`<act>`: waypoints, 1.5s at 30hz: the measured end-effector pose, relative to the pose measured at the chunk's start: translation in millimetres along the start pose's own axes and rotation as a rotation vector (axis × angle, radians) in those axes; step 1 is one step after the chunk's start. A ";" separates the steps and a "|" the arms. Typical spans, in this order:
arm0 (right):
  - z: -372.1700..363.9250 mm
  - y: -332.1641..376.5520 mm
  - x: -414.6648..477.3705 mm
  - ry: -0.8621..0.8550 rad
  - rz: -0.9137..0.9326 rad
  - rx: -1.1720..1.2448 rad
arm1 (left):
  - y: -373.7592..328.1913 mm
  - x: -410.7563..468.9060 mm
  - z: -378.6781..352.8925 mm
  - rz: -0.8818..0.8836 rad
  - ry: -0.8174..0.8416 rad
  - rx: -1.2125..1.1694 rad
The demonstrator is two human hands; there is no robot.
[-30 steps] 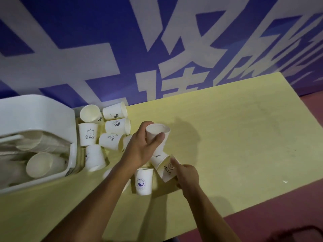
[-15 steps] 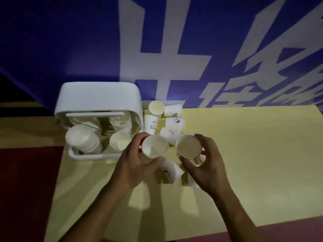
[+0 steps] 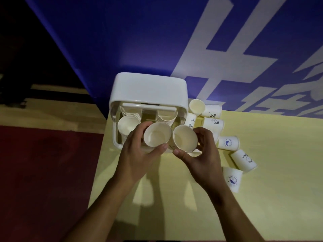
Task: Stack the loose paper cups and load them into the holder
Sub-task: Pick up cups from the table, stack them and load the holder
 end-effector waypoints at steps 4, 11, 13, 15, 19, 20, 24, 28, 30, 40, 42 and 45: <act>3.1 -7.2 11.5 -0.018 -0.008 -0.044 | 2.0 13.5 -9.6 0.025 -0.018 -0.022; 19.3 -26.1 16.7 -0.056 -0.071 -0.066 | 17.0 31.0 -40.9 0.022 0.010 0.064; 20.4 -30.6 17.1 -0.062 -0.082 -0.060 | 23.5 33.9 -47.3 0.019 0.043 0.101; 21.0 -35.2 17.9 -0.062 -0.095 -0.061 | 30.8 35.8 -53.3 0.010 0.063 0.138; 18.6 -41.3 20.5 -0.050 -0.103 -0.046 | 45.7 37.3 -61.8 0.060 0.056 0.224; 17.6 -42.4 21.2 -0.050 -0.103 -0.042 | 49.3 37.4 -63.6 0.081 0.058 0.231; 12.8 -42.2 24.5 -0.052 -0.078 -0.060 | 56.8 37.3 -69.4 0.131 0.063 0.235; 4.8 -31.1 27.8 -0.052 -0.032 -0.041 | 58.1 38.0 -70.9 0.144 0.100 0.213; -4.2 -22.5 29.7 -0.029 0.002 -0.016 | 57.1 33.8 -66.8 0.133 0.137 0.188; -54.9 -47.4 34.6 0.090 -0.004 -0.126 | 32.4 17.5 -43.3 0.234 0.041 -0.057; -60.6 -53.9 36.0 0.103 -0.004 -0.152 | 31.3 21.5 -46.3 0.219 0.038 -0.050; -67.3 -60.3 36.5 0.094 0.030 -0.218 | 38.5 26.9 -53.0 0.203 0.052 0.002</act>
Point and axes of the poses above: each hand's wrist, its own x-axis towards the middle knuckle, its own z-axis out of the back of the hand, y = z × x, the point moved 4 cm from there along x, towards the middle knuckle, and after that the axes turned 2 degrees about x, right-handed, at the moved point
